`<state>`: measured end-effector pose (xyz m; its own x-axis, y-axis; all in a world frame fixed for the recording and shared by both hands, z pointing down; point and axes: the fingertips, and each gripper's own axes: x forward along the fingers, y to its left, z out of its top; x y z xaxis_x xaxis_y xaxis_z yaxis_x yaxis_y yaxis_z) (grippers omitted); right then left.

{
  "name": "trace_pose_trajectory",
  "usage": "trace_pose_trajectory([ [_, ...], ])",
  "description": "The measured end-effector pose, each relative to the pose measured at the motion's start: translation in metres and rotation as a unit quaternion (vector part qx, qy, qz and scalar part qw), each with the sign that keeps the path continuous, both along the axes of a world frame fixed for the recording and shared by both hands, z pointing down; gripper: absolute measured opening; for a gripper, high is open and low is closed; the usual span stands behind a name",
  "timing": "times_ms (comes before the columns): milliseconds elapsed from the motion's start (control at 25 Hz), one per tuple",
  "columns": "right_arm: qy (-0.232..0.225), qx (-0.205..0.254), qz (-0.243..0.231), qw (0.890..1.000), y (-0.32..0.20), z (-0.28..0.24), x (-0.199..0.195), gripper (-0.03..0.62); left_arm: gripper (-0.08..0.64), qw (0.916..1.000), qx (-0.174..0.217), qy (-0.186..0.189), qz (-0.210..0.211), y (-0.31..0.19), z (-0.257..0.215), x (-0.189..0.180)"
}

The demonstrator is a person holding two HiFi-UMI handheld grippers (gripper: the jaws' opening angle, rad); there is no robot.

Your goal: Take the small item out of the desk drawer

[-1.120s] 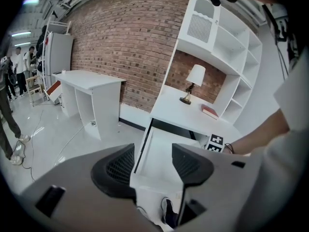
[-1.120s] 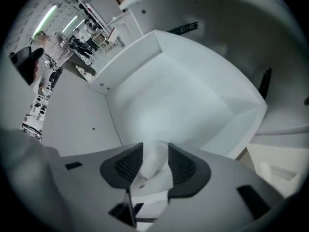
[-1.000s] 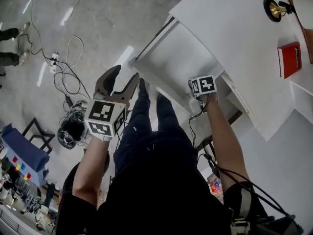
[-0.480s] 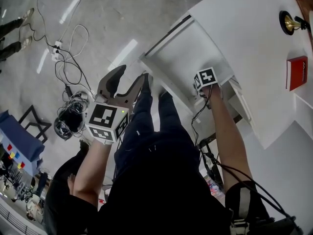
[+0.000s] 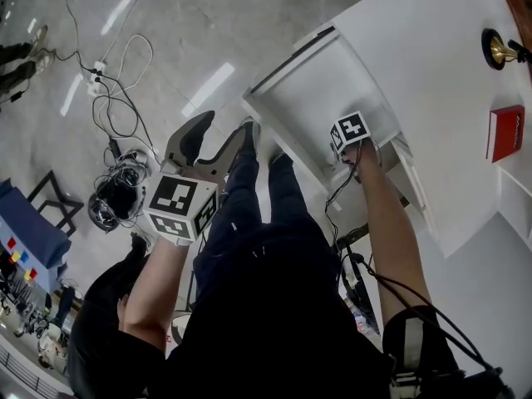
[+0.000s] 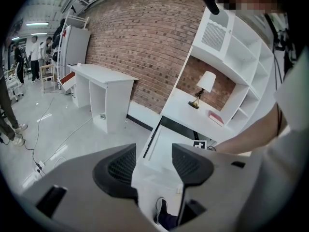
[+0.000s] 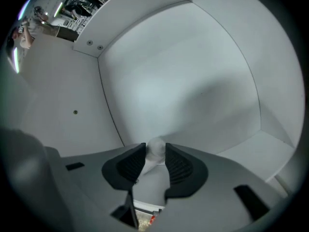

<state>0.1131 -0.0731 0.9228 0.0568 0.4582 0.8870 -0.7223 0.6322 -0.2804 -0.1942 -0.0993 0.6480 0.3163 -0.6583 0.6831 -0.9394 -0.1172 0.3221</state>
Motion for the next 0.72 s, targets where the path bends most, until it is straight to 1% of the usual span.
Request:
trace_pose_trajectory([
  [200,-0.029,0.048,0.042,0.998,-0.009,-0.015,0.007,0.123,0.229,0.9999,0.008,-0.001,0.012,-0.004,-0.009,0.011],
  [320,-0.060,0.097,0.072,0.991,-0.027,-0.029,0.004,0.123,0.229,0.9995,0.017,-0.002,0.027,-0.016,-0.015,0.019],
  [560,-0.116,0.201,0.107,0.967,-0.057,-0.075,0.000,0.123,0.229,0.9974,0.041,-0.006,0.060,-0.035,-0.040,0.043],
  [720,-0.150,0.266,0.134,0.943,-0.073,-0.114,0.003,0.123,0.229,0.9947,0.063,-0.006,0.081,-0.045,-0.064,0.061],
])
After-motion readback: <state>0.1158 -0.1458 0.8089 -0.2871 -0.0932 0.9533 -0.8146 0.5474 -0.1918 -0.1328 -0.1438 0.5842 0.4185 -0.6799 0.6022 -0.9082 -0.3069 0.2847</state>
